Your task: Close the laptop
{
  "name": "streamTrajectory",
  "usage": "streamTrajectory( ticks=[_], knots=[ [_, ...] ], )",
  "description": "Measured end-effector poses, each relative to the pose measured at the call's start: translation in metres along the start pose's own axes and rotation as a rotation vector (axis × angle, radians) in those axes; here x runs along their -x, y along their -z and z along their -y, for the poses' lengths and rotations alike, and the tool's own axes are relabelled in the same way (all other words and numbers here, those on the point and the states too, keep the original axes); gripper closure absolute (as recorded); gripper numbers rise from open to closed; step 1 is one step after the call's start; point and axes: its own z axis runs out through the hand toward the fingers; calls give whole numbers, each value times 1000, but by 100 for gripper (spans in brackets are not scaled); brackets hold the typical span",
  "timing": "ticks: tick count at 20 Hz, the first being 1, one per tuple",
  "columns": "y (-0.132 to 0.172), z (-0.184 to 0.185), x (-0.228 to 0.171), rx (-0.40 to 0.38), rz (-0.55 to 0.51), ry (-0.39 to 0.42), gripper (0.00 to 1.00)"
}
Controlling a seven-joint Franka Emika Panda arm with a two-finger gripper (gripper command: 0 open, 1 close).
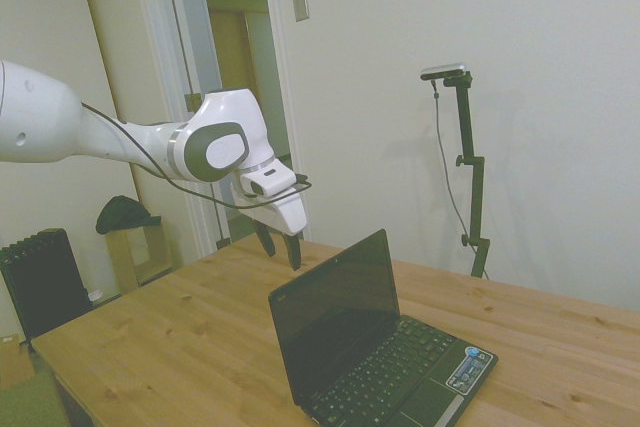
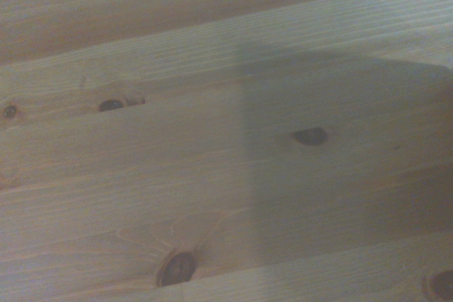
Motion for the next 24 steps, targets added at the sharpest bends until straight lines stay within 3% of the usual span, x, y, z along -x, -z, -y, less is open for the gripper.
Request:
streamTrajectory(
  ticks=[16,24],
  knots=[
    [10,-17,-16,16,13,-47,100],
    [11,-45,-41,29,19,-111,100]
  ],
)
